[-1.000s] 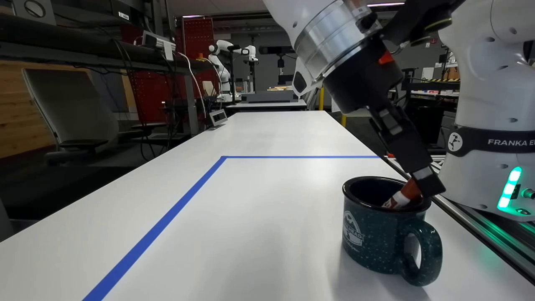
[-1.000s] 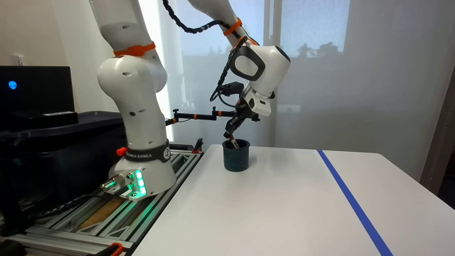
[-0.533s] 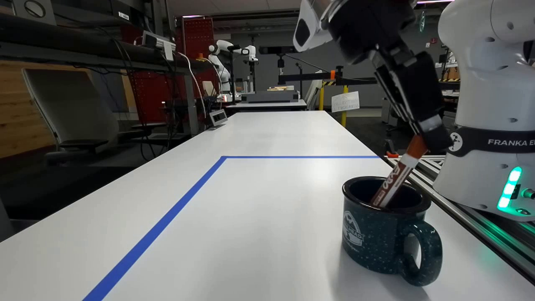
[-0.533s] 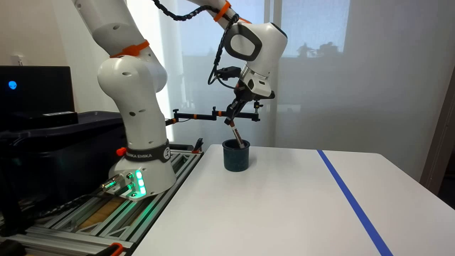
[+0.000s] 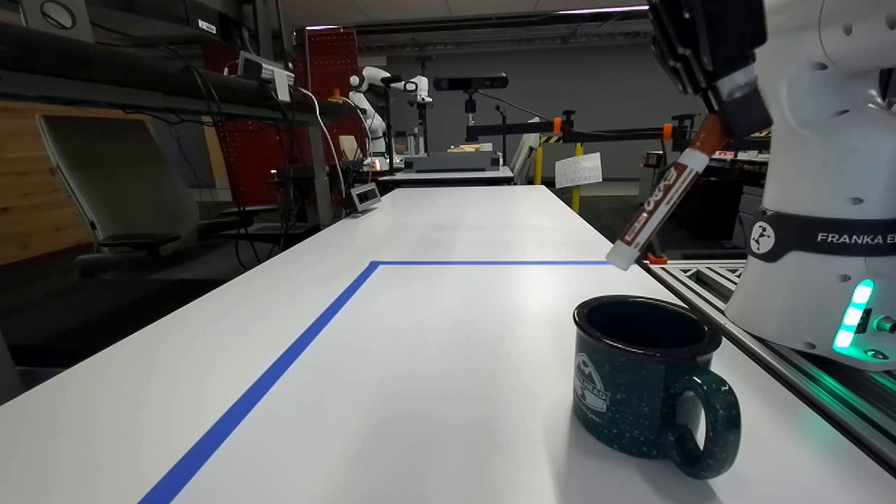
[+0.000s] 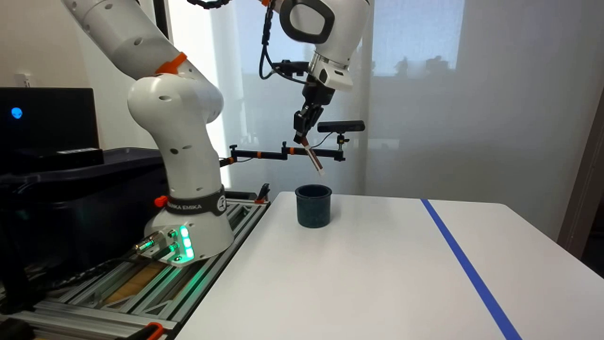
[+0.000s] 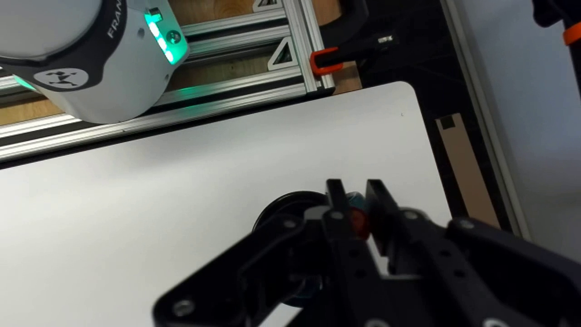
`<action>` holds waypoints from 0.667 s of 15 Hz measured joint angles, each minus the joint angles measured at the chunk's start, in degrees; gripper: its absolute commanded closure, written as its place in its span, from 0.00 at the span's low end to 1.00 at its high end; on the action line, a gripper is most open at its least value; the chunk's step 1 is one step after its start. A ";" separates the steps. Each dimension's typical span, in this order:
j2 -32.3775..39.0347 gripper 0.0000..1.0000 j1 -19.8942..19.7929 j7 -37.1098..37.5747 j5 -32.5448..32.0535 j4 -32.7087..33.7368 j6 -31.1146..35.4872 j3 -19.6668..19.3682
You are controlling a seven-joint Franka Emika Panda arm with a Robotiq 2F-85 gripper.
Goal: Move the sharpie to the table
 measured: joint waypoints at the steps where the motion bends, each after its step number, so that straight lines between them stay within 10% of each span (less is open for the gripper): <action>1: -1.27 0.96 -0.48 0.83 -1.01 -0.01 -1.21 0.14; 10: -1.28 0.96 -6.01 7.82 -11.22 -0.74 -4.01 4.07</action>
